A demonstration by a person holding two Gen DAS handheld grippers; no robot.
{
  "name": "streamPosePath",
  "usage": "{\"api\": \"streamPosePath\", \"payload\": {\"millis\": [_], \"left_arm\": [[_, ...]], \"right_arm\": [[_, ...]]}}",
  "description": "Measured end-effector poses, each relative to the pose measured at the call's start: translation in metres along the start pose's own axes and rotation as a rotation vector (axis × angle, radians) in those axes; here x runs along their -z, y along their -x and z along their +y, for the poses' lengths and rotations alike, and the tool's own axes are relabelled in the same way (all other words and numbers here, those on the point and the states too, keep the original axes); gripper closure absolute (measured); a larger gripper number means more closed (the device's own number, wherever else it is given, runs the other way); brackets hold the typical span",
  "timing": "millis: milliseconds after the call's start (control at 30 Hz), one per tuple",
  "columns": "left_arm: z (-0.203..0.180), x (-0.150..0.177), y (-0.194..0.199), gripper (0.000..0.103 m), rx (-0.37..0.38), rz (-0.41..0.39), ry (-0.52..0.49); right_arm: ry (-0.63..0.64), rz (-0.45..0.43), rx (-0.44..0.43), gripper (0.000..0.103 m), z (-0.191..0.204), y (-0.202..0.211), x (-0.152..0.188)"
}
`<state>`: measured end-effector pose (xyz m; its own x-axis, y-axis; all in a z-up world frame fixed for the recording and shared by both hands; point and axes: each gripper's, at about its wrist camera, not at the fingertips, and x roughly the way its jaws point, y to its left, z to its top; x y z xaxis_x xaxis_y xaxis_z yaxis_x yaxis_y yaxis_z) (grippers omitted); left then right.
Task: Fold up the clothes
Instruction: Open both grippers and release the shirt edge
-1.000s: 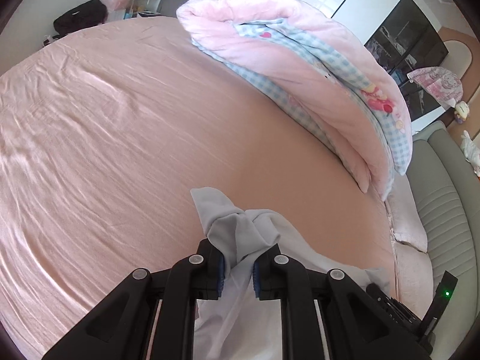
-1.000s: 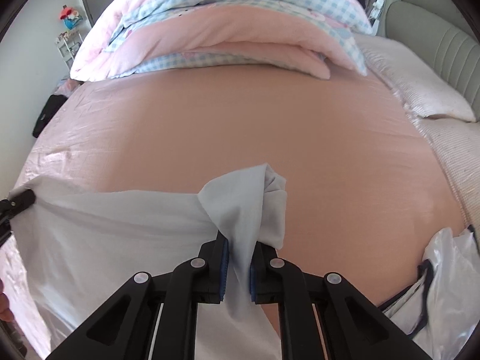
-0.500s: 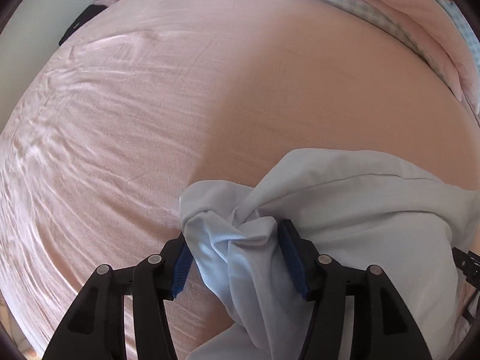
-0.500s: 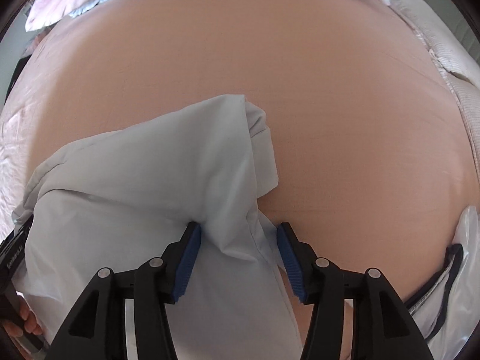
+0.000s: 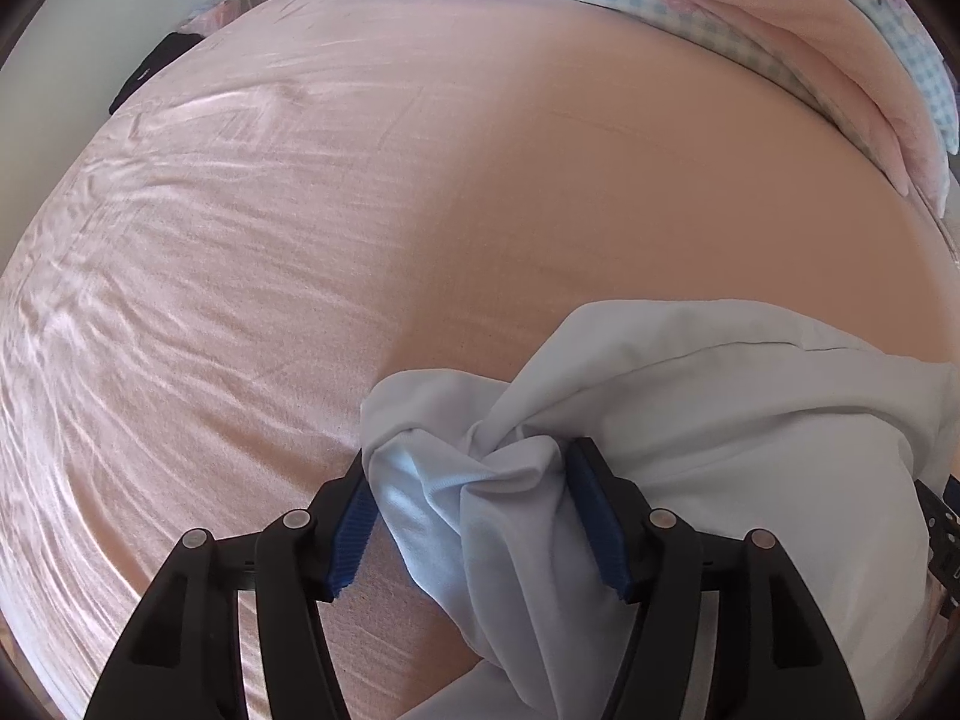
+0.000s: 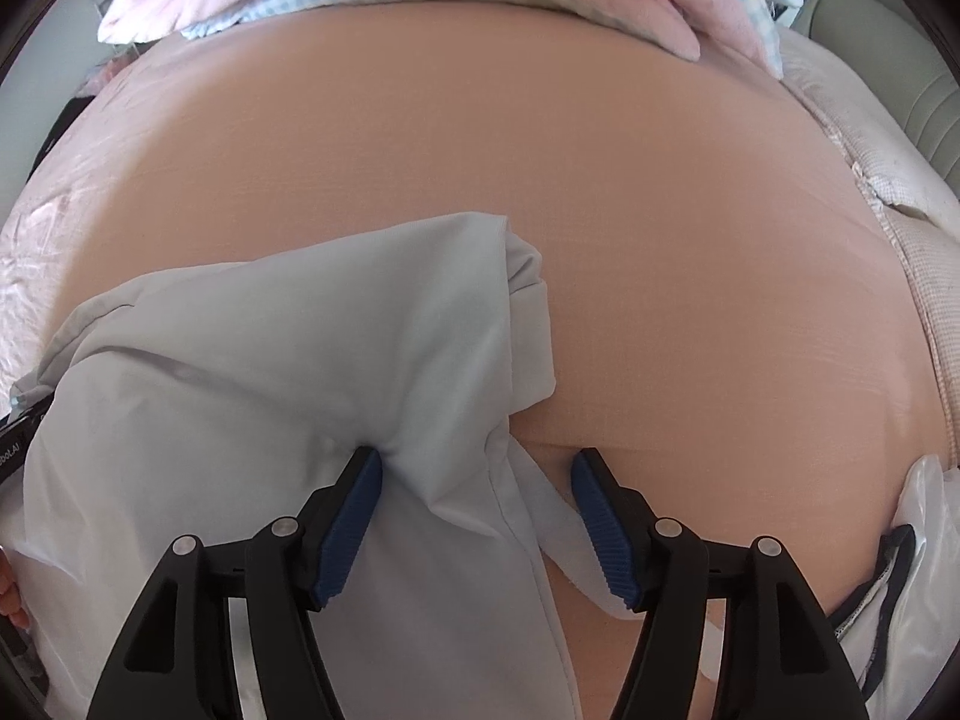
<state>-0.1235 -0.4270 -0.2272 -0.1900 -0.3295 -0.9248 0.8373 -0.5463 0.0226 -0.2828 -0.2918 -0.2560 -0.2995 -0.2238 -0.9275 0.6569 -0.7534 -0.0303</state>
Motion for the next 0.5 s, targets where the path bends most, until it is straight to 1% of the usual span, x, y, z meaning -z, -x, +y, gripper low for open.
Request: {"api": "streamPosePath", "payload": {"millis": [33, 200, 300, 367, 433, 500], "left_arm": [[0.001, 0.000, -0.001, 0.042, 0.006, 0.003, 0.004], [-0.001, -0.001, -0.008, 0.042, 0.000, 0.008, -0.011], [-0.001, -0.003, -0.012, 0.042, 0.000, 0.018, -0.020], [-0.001, -0.005, -0.015, 0.042, 0.003, 0.028, -0.022], [-0.001, -0.003, -0.016, 0.041, 0.004, 0.013, -0.027], [0.000, 0.002, -0.017, 0.041, 0.006, -0.020, -0.024]], "right_arm": [[-0.016, -0.002, -0.003, 0.025, -0.006, 0.001, 0.001], [-0.108, -0.025, -0.021, 0.024, -0.035, 0.012, 0.002], [-0.121, -0.066, -0.037, 0.024, -0.049, 0.027, -0.002], [-0.127, -0.075, -0.062, 0.024, -0.055, 0.034, -0.002], [-0.136, -0.079, -0.092, 0.024, -0.062, 0.041, -0.002], [-0.130, -0.085, -0.097, 0.024, -0.064, 0.043, 0.000]]}}
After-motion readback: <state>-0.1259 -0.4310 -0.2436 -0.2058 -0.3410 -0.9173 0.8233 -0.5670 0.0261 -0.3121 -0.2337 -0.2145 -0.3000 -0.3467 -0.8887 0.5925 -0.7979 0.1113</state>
